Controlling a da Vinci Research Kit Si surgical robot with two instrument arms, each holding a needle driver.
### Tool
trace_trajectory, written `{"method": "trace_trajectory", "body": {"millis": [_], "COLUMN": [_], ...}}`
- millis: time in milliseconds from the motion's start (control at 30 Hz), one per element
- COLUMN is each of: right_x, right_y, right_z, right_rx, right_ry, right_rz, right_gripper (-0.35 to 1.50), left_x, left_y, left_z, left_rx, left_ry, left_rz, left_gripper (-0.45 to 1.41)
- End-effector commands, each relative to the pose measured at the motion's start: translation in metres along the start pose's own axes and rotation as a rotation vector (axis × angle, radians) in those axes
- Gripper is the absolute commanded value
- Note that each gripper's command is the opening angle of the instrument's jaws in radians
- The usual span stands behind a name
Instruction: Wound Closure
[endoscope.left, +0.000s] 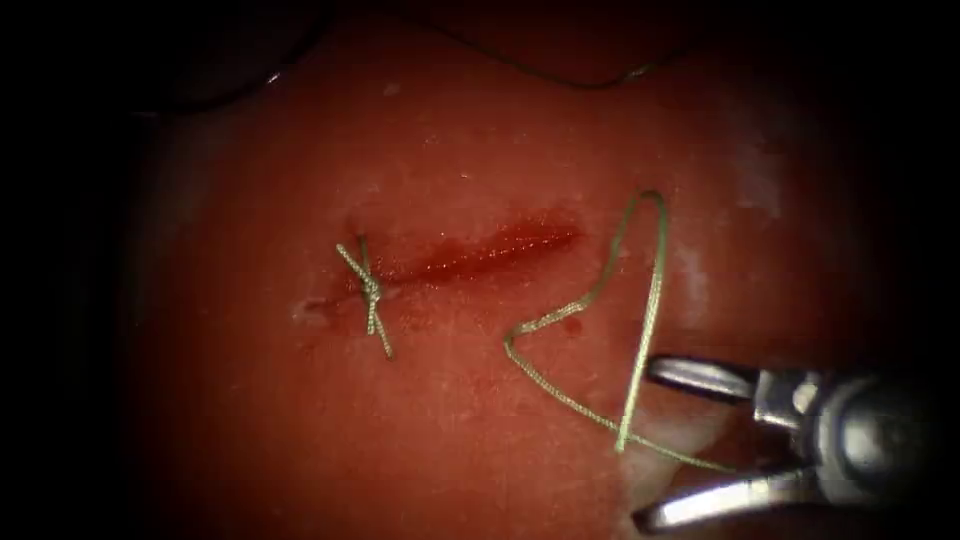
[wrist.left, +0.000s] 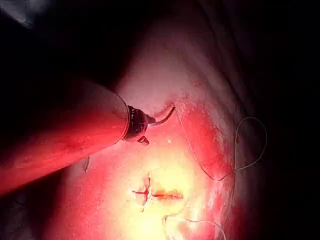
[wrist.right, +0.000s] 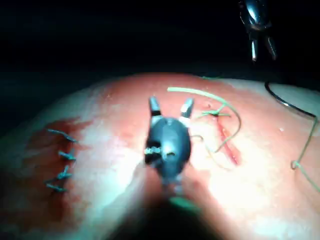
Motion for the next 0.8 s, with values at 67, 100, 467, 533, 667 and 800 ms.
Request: {"method": "trace_trajectory", "body": {"millis": [67, 100, 467, 533, 667, 800], "right_x": [-0.0001, -0.0001, -0.0004, -0.0004, -0.0004, -0.0006], "right_y": [-0.0004, -0.0004, -0.0004, -0.0005, -0.0005, -0.0006], "right_z": [0.001, 0.0009, 0.0013, 0.0013, 0.0015, 0.0017], "right_rx": [0.011, 0.011, 0.012, 0.012, 0.012, 0.011], "right_ry": [0.004, 0.004, 0.005, 0.005, 0.005, 0.005], "right_rz": [-0.005, 0.001, -0.002, -0.003, -0.003, -0.005], "right_gripper": [1.41, 1.4, 1.4, 1.4, 1.4, 1.4], "left_x": [-0.0005, -0.0007, -0.0029, -0.0041, -0.0065, -0.0066], "left_y": [0.0, 0.0, 0.0, -0.0004, -0.001, -0.0015], "left_z": [0.0017, 0.002, 0.0069, 0.0077, 0.0085, 0.0085], "left_rx": [0.003, -0.003, -0.058, -0.057, -0.085, -0.089], "left_ry": [-0.019, -0.035, -0.126, -0.15, -0.189, -0.189], "left_rz": [0.008, 0.011, 0.039, 0.058, 0.027, 0.021], "left_gripper": [0.7, 0.7, 0.71, 0.72, 0.75, 0.35]}}
